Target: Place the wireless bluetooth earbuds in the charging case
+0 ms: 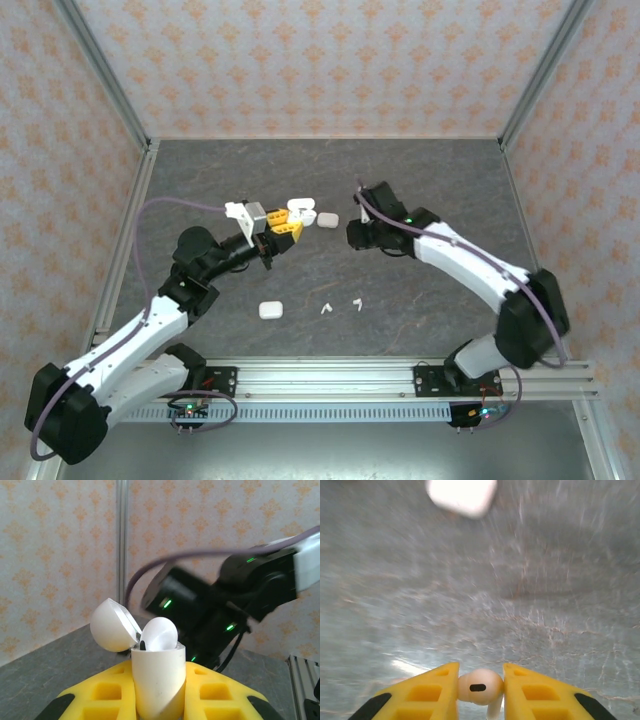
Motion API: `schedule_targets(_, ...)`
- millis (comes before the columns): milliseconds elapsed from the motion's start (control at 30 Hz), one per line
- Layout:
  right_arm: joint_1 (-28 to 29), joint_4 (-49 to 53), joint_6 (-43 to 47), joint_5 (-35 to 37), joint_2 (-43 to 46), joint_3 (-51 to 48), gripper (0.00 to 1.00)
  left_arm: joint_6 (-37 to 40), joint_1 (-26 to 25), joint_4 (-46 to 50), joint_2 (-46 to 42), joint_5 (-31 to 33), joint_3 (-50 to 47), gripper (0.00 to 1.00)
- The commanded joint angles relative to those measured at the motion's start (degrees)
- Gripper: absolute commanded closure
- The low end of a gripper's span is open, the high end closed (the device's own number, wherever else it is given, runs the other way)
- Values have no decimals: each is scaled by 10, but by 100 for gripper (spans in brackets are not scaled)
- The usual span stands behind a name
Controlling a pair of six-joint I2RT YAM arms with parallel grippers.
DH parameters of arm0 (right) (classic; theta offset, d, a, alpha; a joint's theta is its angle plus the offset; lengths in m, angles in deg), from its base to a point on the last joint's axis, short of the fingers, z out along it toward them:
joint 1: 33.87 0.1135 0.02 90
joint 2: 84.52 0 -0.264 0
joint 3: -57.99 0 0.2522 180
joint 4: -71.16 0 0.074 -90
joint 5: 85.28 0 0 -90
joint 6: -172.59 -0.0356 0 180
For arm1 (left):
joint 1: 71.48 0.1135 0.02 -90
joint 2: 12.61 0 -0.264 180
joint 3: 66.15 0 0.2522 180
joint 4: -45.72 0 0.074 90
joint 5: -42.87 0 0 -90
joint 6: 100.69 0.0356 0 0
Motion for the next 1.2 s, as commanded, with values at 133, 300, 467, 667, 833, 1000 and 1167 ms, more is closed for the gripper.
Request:
schedule_targets(133, 20, -154, -49, -44, 158, -43, 76, -44, -12, -100, 47, 19, 0, 100)
schedule_targets(300, 46, -203, -50, -52, 212, -39, 76, -54, -19, -123, 75, 20, 8, 100)
schedule_targets(467, 82, -250, -49, -39, 228, -34, 76, -58, -29, -138, 95, 19, 17, 100)
schedule_targets(667, 107, -284, -40, -19, 208, -22, 76, -63, -39, -150, 108, 21, 22, 100)
schedule_targets(833, 109, -286, -39, -19, 187, -17, 76, -64, -41, -154, 109, 23, 24, 100)
schedule_targets(1000, 109, -284, -44, -17, 177, -22, 76, -64, -42, -154, 105, 22, 23, 100)
schedule_targets(1167, 109, -284, -45, -19, 167, -23, 76, -61, -42, -149, 100, 21, 22, 100)
